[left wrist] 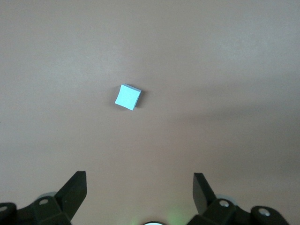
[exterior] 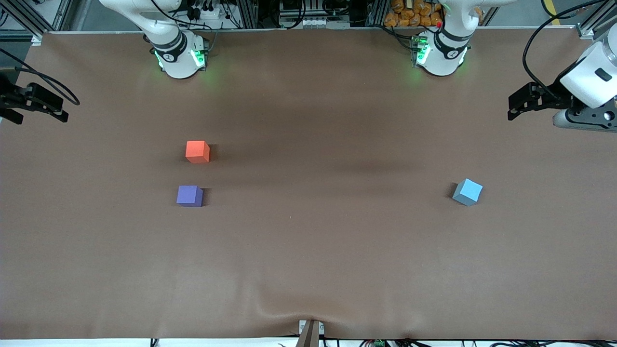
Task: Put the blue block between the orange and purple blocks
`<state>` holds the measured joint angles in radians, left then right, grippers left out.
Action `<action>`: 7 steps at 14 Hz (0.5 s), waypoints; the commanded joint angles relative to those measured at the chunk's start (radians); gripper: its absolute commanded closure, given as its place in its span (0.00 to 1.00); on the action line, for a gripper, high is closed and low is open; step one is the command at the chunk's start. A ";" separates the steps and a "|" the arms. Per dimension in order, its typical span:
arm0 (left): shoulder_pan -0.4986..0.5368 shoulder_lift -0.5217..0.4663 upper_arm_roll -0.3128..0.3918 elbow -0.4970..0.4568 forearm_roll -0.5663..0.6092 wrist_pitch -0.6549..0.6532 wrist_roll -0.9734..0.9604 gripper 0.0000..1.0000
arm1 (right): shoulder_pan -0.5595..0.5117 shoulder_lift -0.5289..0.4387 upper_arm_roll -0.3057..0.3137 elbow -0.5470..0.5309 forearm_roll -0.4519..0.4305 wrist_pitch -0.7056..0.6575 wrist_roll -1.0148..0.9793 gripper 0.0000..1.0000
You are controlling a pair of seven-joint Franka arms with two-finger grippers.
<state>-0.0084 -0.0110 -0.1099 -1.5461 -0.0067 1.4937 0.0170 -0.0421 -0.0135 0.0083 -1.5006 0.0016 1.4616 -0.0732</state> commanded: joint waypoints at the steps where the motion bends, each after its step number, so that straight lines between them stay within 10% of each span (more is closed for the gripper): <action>1: 0.011 0.005 -0.013 0.012 0.008 -0.006 0.017 0.00 | -0.022 0.009 0.016 0.017 0.002 -0.006 -0.014 0.00; 7: 0.018 0.126 -0.017 0.017 0.068 -0.004 -0.005 0.00 | -0.016 0.010 0.016 0.017 0.003 -0.001 -0.014 0.00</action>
<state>-0.0078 0.0238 -0.1170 -1.5500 0.0402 1.4922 0.0166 -0.0421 -0.0133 0.0085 -1.5006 0.0017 1.4618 -0.0732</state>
